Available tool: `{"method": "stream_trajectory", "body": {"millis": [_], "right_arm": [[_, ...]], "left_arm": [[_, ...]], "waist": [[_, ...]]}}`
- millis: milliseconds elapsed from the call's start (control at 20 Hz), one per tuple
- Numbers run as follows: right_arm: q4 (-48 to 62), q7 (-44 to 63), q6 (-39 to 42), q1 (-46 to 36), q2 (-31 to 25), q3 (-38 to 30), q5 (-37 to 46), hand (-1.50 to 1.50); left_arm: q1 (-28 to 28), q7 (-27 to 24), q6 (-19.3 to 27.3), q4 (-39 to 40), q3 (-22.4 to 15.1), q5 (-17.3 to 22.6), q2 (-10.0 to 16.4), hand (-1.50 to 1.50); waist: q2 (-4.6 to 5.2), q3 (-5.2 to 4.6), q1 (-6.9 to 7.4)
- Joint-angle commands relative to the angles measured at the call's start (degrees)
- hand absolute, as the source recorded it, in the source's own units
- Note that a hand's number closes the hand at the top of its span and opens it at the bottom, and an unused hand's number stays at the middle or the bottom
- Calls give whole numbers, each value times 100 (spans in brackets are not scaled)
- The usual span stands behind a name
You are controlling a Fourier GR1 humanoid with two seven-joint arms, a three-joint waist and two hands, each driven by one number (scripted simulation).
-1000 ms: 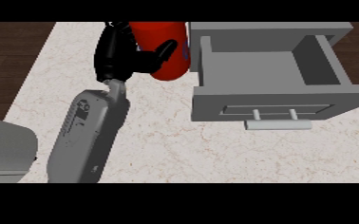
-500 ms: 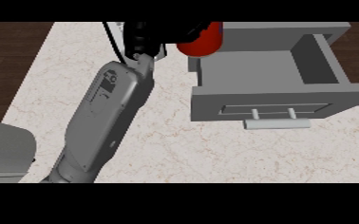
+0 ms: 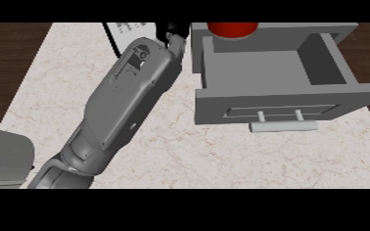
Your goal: Pick up the can, place it into the drawer and close the drawer
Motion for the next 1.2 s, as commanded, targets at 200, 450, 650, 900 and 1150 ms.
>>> {"method": "stream_trajectory", "body": {"millis": [200,450,650,900,1150], "right_arm": [[-167,158,155,82,1,-48,-283,-150],[268,104,1,-339,-166,-149,-122,-150],[-212,172,124,2,15,-161,-292,-150],[-302,475,-129,-241,11,47,-210,-150],[-61,514,-224,-494,-254,-121,-227,-150]], "left_arm": [[-643,-644,422,1026,-590,1015,-2,150],[-1165,-584,343,1471,-752,1358,-2,150],[-1139,-796,195,1721,-1048,1679,-2,150],[-1397,-929,707,2021,-1519,2208,-2,150],[-1528,-904,731,2298,-1820,2560,-2,150]], "waist": [[13,1,-139],[23,4,-91],[11,2,-132],[44,5,-247],[55,7,-248]]}}
